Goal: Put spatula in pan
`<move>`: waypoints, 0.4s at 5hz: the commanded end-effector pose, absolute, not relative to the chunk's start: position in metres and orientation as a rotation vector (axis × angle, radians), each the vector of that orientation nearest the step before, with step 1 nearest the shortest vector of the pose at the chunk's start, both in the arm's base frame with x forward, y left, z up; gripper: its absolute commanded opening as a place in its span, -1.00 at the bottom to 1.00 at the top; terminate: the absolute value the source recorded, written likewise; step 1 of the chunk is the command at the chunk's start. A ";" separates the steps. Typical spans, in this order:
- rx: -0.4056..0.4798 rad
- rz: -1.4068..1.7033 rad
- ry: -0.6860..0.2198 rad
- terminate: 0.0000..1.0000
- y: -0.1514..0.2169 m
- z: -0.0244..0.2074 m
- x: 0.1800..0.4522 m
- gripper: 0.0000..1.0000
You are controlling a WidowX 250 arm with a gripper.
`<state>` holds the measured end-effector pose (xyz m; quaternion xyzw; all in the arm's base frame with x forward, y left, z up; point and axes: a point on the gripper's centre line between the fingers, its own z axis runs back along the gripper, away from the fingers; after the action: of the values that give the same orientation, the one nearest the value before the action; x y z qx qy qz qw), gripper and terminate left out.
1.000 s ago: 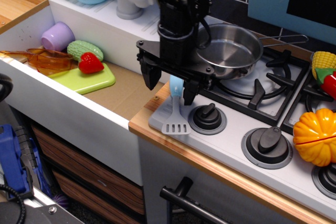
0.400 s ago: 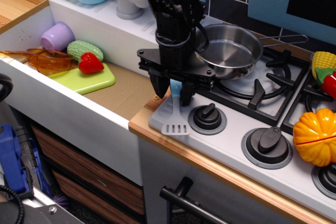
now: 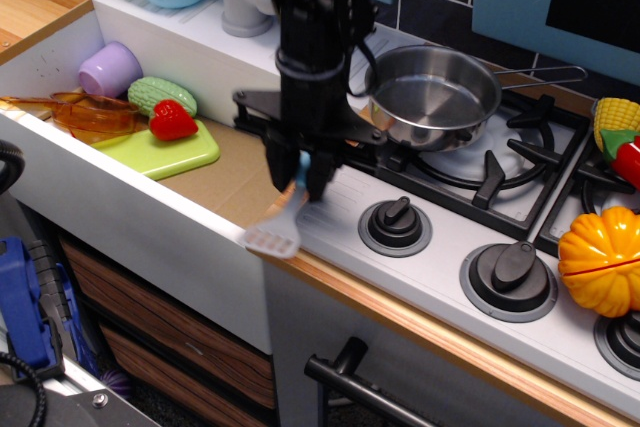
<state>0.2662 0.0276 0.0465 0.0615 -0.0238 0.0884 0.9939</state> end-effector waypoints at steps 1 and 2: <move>0.271 0.168 -0.077 -1.00 0.021 0.127 0.282 -1.00; 0.258 0.041 -0.062 -1.00 -0.008 0.134 0.301 -1.00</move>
<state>0.3048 -0.0249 0.1154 0.1195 -0.0164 0.0021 0.9927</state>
